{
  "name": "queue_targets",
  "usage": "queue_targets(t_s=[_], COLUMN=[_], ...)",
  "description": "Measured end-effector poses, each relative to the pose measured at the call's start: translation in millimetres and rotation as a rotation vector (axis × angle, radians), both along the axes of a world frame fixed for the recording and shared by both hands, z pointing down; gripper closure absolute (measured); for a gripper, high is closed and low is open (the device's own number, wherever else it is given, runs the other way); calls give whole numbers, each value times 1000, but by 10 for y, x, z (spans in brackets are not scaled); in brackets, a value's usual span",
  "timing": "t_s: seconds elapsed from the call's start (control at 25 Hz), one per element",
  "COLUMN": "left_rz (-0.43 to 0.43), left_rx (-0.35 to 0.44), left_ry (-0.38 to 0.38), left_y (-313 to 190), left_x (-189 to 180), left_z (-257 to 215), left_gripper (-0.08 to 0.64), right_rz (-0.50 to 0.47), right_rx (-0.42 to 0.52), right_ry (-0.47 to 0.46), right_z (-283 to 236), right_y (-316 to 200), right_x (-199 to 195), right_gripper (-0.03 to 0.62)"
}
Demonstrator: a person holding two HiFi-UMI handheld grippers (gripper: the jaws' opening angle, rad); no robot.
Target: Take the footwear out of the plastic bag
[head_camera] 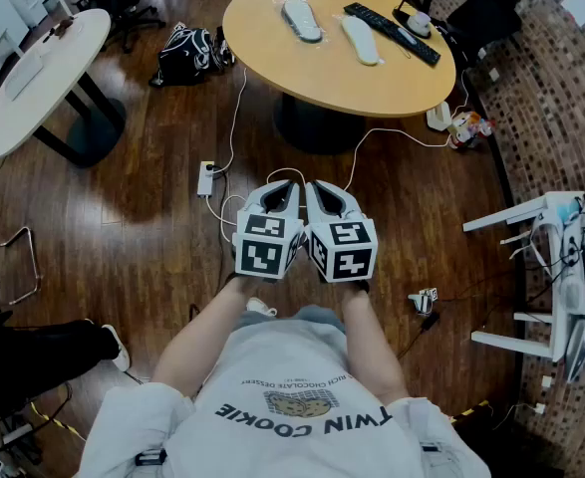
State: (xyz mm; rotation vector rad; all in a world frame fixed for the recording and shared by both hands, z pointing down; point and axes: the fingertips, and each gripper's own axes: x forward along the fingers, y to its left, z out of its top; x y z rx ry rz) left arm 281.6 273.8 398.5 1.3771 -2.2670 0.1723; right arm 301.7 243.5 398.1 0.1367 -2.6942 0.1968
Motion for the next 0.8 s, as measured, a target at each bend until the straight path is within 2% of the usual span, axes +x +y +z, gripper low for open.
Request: queue_targets(t_s=[0.36,0.56,0.8], left_rz=[5,2,-24], left_rx=[10,7,-14], left_ry=[20,23,21], left_y=[119,-31,-398], left_x=[-614,-988,-1652], left_z=[109,203,244], left_gripper=[555,555,555], right_rz=[9,5,-20], right_rx=[32,26,11], right_ry=[-6,-1,-6], right_z=[6,107,156], right_y=[42,-118,-504], right_x=[-618,-1011,-1712], right_gripper=[591,591,591])
